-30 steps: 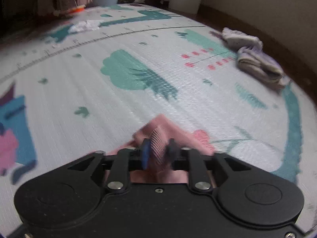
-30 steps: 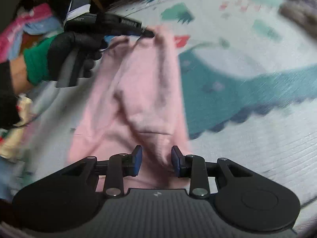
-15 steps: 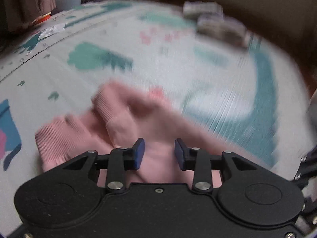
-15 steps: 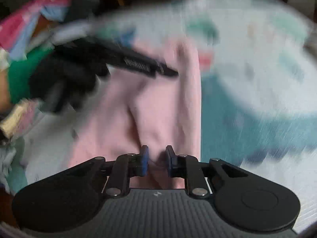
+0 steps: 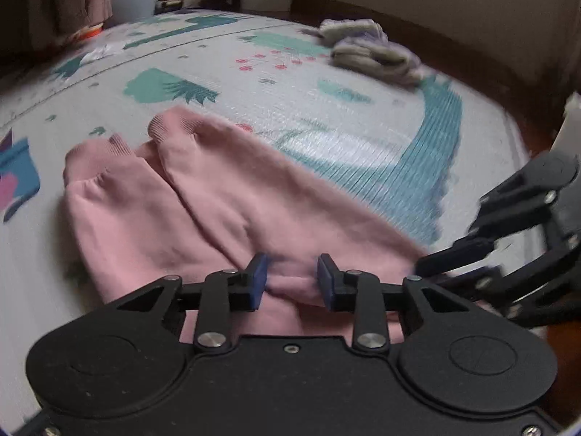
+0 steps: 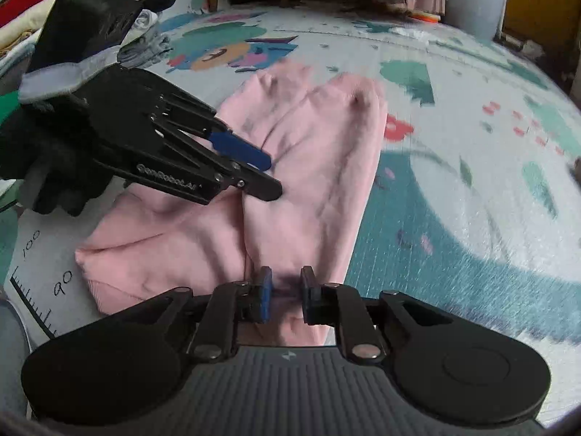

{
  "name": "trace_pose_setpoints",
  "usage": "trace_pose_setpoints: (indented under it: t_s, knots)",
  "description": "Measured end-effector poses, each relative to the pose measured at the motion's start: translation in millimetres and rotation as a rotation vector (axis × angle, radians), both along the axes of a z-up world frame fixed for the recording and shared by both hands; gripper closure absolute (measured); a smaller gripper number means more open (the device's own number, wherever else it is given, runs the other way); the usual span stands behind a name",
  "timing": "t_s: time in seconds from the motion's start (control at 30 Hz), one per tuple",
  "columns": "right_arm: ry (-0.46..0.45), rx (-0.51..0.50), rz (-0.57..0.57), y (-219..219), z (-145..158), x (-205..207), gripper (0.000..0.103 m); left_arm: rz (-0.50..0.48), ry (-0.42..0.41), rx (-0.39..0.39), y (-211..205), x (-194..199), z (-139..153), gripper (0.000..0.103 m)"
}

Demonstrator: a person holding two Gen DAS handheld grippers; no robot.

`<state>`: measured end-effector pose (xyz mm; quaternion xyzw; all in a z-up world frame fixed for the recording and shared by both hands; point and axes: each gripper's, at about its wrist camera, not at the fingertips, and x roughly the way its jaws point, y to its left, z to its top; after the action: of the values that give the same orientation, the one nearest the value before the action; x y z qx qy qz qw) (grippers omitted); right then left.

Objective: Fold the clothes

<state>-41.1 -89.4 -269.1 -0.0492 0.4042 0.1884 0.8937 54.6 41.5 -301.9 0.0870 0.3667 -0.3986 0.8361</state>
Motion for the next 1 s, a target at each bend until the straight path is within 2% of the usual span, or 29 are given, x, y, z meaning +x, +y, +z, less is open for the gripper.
trace_pose_setpoints:
  t_s: [0.07,0.13,0.2,0.27,0.33,0.4,0.47,0.57,0.63,0.73,0.9,0.93,0.97,1.0]
  knots:
    - [-0.004,-0.008,-0.003,0.3,1.6,1.0,0.086,0.012,-0.003,-0.052,7.5,-6.1,10.6,0.073]
    - [0.083,-0.024,-0.005,1.8,-12.1,6.8,0.084,0.002,-0.039,-0.040,15.5,-14.5,17.3,0.073]
    - [0.076,-0.045,0.019,3.3,-13.4,8.1,0.084,-0.008,-0.075,-0.027,23.6,-23.0,24.0,0.072]
    - [0.047,-0.052,0.051,1.9,0.4,10.6,0.082,-0.018,-0.110,-0.015,31.6,-31.4,30.7,0.063]
    - [-0.049,-0.115,0.159,5.1,16.7,2.3,0.072,-0.028,-0.146,-0.002,39.6,-39.9,37.4,0.058]
    - [-0.101,-0.205,0.324,14.7,21.2,-17.3,0.054,-0.043,-0.183,0.014,49.6,-49.5,44.0,0.054]
    - [-0.137,-0.300,0.478,22.6,17.5,-42.3,0.054,-0.095,-0.237,0.063,61.4,-71.1,48.5,0.054]
    - [-0.160,-0.412,0.642,31.7,4.6,-71.0,0.057,-0.235,-0.327,0.177,66.3,-112.9,44.9,0.054]
    - [-0.155,-0.447,0.693,37.7,-4.6,-84.2,0.057,-0.365,-0.392,0.275,62.0,-142.8,35.2,0.054]
    - [-0.132,-0.468,0.704,46.4,-11.7,-83.7,0.065,-0.524,-0.518,0.442,49.6,-175.1,12.4,0.054]
    - [-0.085,-0.448,0.707,49.4,-10.7,-69.6,0.068,-0.612,-0.616,0.560,42.6,-186.4,-12.4,0.054]
    - [-0.064,-0.435,0.703,49.0,-9.6,-65.8,0.074,-0.627,-0.646,0.586,41.7,-189.1,-15.9,0.054]
    - [-0.048,-0.429,0.696,49.0,-9.1,-61.6,0.090,-0.643,-0.672,0.607,41.0,-191.2,-18.4,0.055]
    - [-0.033,-0.420,0.688,48.8,-8.5,-57.0,0.097,-0.661,-0.693,0.620,40.5,-192.7,-19.5,0.055]
